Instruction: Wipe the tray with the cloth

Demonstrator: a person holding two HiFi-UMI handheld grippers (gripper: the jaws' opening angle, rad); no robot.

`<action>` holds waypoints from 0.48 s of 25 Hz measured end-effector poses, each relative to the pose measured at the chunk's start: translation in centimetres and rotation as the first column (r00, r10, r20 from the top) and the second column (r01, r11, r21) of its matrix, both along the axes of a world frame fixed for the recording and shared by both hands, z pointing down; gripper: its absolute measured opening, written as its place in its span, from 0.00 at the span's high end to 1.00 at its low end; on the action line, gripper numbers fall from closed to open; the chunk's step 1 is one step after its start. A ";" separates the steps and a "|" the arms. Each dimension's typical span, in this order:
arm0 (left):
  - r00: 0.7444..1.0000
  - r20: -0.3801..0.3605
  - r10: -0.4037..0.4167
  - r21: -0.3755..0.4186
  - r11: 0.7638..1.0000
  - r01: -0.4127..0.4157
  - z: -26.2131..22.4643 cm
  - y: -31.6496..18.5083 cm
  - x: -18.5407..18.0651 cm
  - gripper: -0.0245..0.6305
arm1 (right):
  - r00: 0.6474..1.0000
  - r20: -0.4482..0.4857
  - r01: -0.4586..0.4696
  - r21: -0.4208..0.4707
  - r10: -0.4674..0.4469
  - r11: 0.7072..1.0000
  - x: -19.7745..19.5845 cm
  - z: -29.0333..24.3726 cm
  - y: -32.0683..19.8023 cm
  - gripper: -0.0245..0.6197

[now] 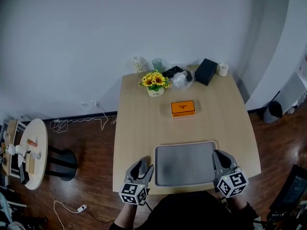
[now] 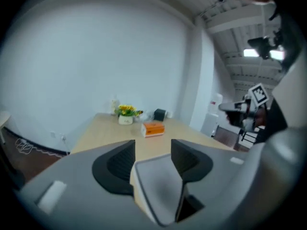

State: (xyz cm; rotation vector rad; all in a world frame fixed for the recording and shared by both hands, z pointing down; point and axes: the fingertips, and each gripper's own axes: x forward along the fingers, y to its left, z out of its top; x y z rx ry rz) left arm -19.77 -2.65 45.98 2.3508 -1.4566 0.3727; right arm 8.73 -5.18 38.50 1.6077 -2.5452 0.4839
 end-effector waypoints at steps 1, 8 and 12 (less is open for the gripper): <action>0.999 -0.007 0.049 0.045 0.998 -0.048 -2.0 0.1 2.1 0.67 | 1.000 0.002 0.000 0.003 0.000 1.000 -0.1 -0.1 0.0 0.96; 0.977 -0.120 0.176 0.162 0.974 -0.156 -8.0 0.7 10.6 0.80 | 0.998 -0.007 0.059 0.070 -0.058 0.996 -1.4 -1.7 0.3 0.96; 0.976 -0.094 0.198 0.143 0.972 -0.184 -7.1 1.1 11.6 0.81 | 0.996 -0.028 0.086 0.097 -0.084 0.992 -1.7 -2.4 0.8 0.96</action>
